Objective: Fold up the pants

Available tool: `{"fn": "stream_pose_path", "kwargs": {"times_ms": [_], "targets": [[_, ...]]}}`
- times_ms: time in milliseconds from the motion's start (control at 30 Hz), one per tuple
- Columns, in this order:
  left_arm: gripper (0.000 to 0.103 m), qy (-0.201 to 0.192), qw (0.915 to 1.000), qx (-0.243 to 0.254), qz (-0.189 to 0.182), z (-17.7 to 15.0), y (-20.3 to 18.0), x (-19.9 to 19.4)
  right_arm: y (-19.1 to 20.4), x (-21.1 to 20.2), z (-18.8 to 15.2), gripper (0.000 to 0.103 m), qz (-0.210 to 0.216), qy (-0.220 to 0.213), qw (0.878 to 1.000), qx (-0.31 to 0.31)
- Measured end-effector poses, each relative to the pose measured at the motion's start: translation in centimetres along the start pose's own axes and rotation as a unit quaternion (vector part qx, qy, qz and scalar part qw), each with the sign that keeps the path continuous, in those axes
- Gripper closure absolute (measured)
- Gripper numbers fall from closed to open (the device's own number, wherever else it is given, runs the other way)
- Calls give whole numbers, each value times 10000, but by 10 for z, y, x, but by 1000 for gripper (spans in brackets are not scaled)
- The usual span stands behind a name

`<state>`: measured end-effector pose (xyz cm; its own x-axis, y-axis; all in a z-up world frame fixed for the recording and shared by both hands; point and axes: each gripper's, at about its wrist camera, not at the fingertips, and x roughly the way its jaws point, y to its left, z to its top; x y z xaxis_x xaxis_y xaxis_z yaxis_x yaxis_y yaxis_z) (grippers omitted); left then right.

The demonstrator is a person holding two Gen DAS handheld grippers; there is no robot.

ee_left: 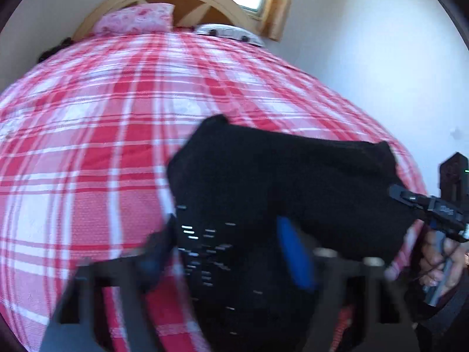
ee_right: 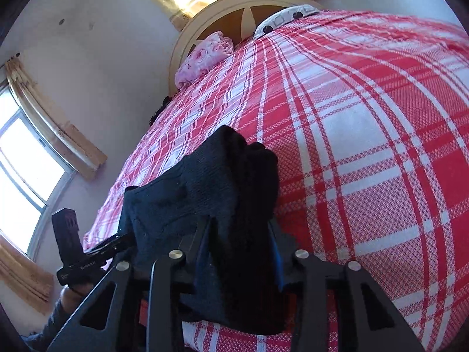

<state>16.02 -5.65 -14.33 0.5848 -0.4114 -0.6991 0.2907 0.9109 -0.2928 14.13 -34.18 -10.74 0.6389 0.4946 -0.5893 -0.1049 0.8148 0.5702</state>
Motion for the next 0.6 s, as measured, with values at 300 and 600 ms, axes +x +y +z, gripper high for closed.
{"fn": "stream_pose_path", "kwargs": {"times_ms": [300,600], "targets": [[91,-374,9985,-279,-301,8,16,-35,59,-19,0,77,-292,-410,9941,-964],[91,-930,9932,-678,177,23,92,-94,143,35,46,77,164,-24,9857,-1674]]}}
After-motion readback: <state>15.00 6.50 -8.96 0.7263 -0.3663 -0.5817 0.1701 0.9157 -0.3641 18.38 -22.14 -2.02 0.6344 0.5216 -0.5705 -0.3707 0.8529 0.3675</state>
